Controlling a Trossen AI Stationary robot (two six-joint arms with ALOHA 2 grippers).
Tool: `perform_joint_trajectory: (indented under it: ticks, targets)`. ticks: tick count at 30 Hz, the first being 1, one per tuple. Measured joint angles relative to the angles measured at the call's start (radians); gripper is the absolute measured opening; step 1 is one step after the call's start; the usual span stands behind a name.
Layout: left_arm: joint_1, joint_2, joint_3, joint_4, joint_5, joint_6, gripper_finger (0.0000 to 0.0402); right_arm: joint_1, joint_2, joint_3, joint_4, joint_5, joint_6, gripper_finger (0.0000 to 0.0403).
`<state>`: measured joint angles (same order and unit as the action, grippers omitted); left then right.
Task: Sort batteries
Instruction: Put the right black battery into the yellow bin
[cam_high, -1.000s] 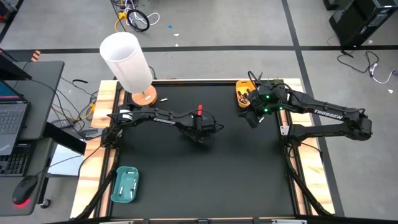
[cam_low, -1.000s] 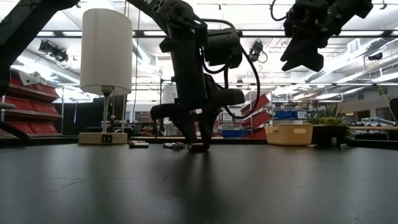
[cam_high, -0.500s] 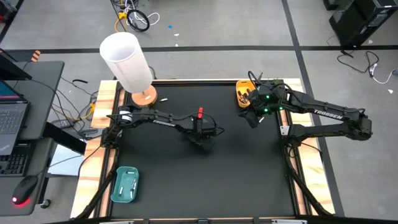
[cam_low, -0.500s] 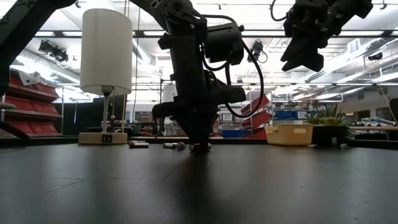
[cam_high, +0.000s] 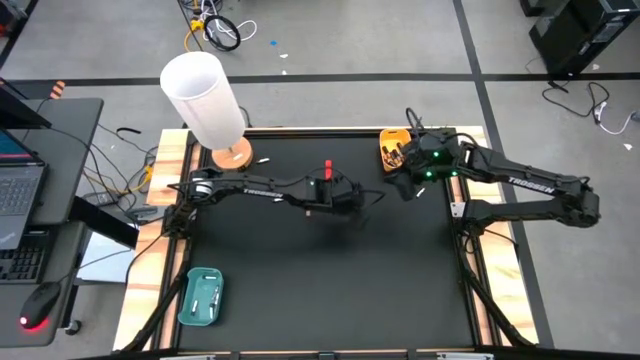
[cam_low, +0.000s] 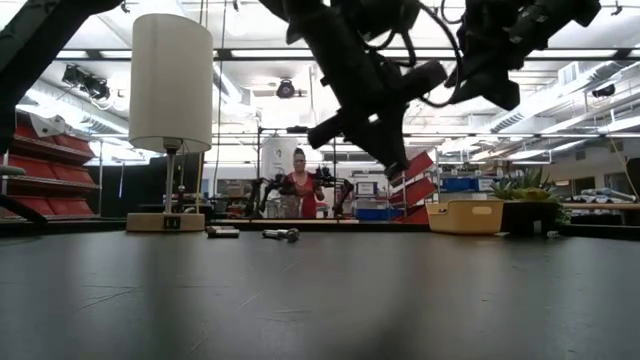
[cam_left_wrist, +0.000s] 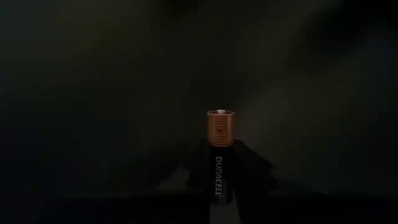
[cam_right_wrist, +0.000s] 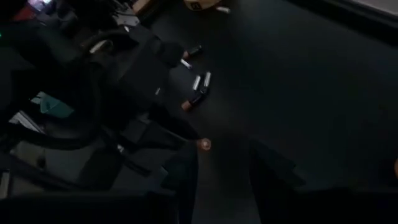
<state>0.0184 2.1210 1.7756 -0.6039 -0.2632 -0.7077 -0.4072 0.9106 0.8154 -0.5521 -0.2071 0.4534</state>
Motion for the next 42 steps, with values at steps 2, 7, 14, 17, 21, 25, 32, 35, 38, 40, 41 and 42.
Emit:
perform_joint_trajectory:
  ticks: [2, 7, 14, 17, 21, 25, 32, 35, 38, 40, 41, 42]
  targets:
    - [0.005, -0.001, 0.000, 0.020, 0.000, -0.001, 0.0049, -0.002, -0.020, 0.000, -0.006, 0.002, 0.000, 0.0128]
    - [0.014, -0.001, -0.001, 0.132, 0.046, -0.008, 0.0049, -0.025, -0.097, 0.000, -0.128, 0.034, -0.014, 0.0128]
    - [0.018, -0.001, -0.001, 0.515, 0.182, 0.036, 0.0049, -0.048, -0.179, 0.000, -0.320, 0.073, -0.086, 0.0128]
    - [0.032, -0.001, -0.001, 0.612, 0.216, 0.044, 0.0049, -0.037, -0.218, 0.000, -0.285, 0.051, -0.087, 0.0128]
    - [0.047, -0.001, -0.001, 0.656, 0.231, 0.042, 0.0049, -0.019, -0.295, 0.000, -0.129, 0.042, -0.057, 0.0128]
    - [0.047, -0.001, -0.001, 0.743, 0.233, 0.027, 0.0049, -0.019, -0.327, 0.001, -0.002, -0.038, 0.012, 0.0128]
    - [0.048, -0.001, -0.001, 0.967, 0.228, 0.047, 0.0049, -0.008, -0.291, 0.000, 0.084, -0.043, 0.068, 0.0134]
    - [0.048, -0.001, -0.001, 0.989, 0.210, 0.046, 0.0049, -0.006, -0.276, 0.000, 0.156, -0.052, 0.091, 0.0137]
    - [0.048, -0.001, -0.001, 0.996, 0.193, 0.046, 0.0049, 0.006, -0.259, 0.000, 0.184, -0.061, 0.102, 0.0135]
    - [0.048, -0.001, -0.001, 0.998, 0.179, 0.043, 0.0049, 0.014, -0.251, 0.000, 0.184, -0.062, 0.102, 0.0133]
    - [0.048, -0.001, -0.001, 1.004, 0.176, 0.043, 0.0049, 0.018, -0.248, 0.000, 0.186, -0.062, 0.103, 0.0131]
    - [0.047, -0.001, -0.001, 1.012, 0.174, 0.045, 0.0049, 0.022, -0.243, 0.000, 0.185, -0.063, 0.106, 0.0130]
